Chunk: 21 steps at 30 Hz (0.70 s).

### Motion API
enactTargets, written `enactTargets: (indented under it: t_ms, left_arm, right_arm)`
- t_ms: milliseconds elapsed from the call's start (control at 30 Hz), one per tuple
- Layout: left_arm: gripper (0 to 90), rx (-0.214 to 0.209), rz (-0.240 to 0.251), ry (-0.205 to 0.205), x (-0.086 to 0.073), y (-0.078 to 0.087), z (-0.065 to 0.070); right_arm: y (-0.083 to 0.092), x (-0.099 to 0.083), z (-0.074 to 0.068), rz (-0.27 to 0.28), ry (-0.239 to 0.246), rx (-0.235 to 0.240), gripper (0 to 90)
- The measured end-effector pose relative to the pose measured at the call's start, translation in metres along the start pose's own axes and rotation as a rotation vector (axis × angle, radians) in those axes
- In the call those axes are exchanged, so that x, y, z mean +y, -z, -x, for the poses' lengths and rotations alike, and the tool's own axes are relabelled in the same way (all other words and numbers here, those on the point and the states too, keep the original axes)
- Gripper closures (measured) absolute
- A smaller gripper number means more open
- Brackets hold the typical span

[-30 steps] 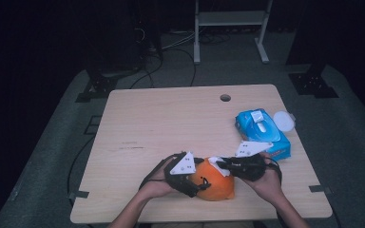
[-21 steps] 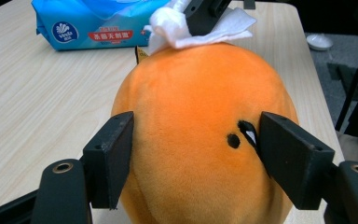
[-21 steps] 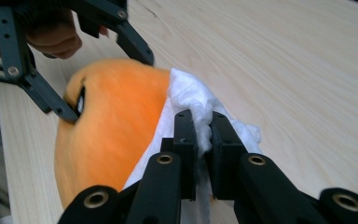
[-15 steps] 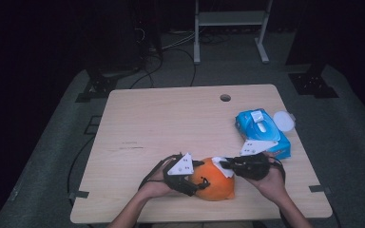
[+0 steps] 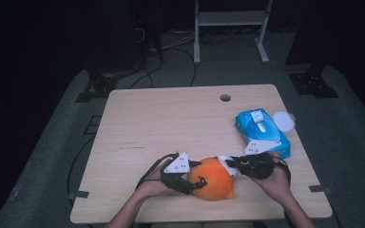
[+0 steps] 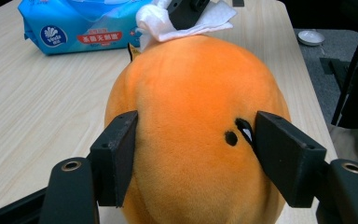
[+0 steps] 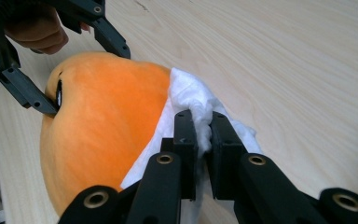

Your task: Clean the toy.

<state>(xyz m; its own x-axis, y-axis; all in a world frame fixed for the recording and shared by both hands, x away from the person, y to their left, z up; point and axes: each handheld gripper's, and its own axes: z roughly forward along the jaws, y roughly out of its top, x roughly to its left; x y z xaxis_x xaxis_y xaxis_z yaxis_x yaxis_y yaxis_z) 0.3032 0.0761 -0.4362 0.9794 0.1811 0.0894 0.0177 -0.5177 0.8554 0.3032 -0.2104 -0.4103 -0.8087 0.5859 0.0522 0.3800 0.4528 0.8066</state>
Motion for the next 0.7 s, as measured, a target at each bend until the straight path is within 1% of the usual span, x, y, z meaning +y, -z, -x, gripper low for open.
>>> enactTargets:
  t_ms: [33, 100, 167, 200, 267, 333, 367, 400, 433, 500, 567, 600, 667, 700]
  left_arm:
    - [29.1, 0.006, 0.004, -0.012, 0.003, 0.000, 0.001]
    - [20.5, 0.024, 0.012, -0.022, 0.008, 0.000, 0.003]
    - [19.3, 0.024, 0.017, -0.052, 0.010, -0.002, 0.005]
    - [19.4, 0.025, 0.012, -0.056, 0.009, -0.003, 0.006]
    - [21.8, 0.015, 0.012, -0.041, 0.006, -0.004, 0.005]
    - [25.3, 0.014, -0.005, -0.034, 0.004, -0.002, 0.003]
    - [27.1, 0.013, -0.008, -0.024, 0.003, -0.001, 0.002]
    - [28.0, 0.011, -0.012, -0.011, 0.002, 0.000, 0.000]
    - [28.4, 0.009, -0.010, 0.009, 0.001, 0.000, -0.001]
    - [28.9, 0.013, -0.008, 0.034, -0.002, 0.001, -0.005]
    - [29.4, 0.009, -0.005, 0.061, -0.006, 0.002, -0.010]
    - [29.4, 0.010, -0.001, 0.070, -0.007, 0.002, -0.011]
    - [29.3, 0.018, -0.003, 0.080, -0.008, 0.004, -0.013]
    - [28.7, 0.019, -0.003, 0.076, -0.007, 0.005, -0.012]
  right_arm:
    - [0.000, -0.001, 0.000, 0.004, -0.007, 0.009, 82.2]
    - [-0.002, 0.000, -0.002, 0.000, 0.013, 0.003, 82.2]
    - [-0.005, 0.004, -0.006, 0.006, 0.021, -0.002, 82.2]
    - [-0.006, 0.006, -0.008, 0.013, 0.030, -0.001, 82.2]
    - [-0.009, 0.011, -0.013, 0.026, 0.034, 0.015, 82.1]
    - [-0.012, 0.015, -0.018, 0.027, 0.062, 0.012, 82.1]
    - [-0.013, 0.016, -0.019, 0.024, 0.066, 0.011, 82.2]
    - [-0.012, 0.016, -0.019, 0.024, 0.063, 0.017, 82.2]
    - [-0.011, 0.015, -0.017, 0.026, 0.052, 0.020, 82.2]
    - [-0.009, 0.011, -0.012, 0.023, 0.032, 0.023, 82.2]
    - [-0.006, 0.005, -0.006, 0.024, 0.003, 0.034, 82.2]
    - [-0.004, 0.003, -0.005, 0.023, -0.010, 0.043, 82.2]
    - [-0.001, 0.001, -0.006, 0.025, -0.010, 0.052, 82.2]
    - [0.000, 0.001, -0.007, 0.026, -0.010, 0.059, 82.1]
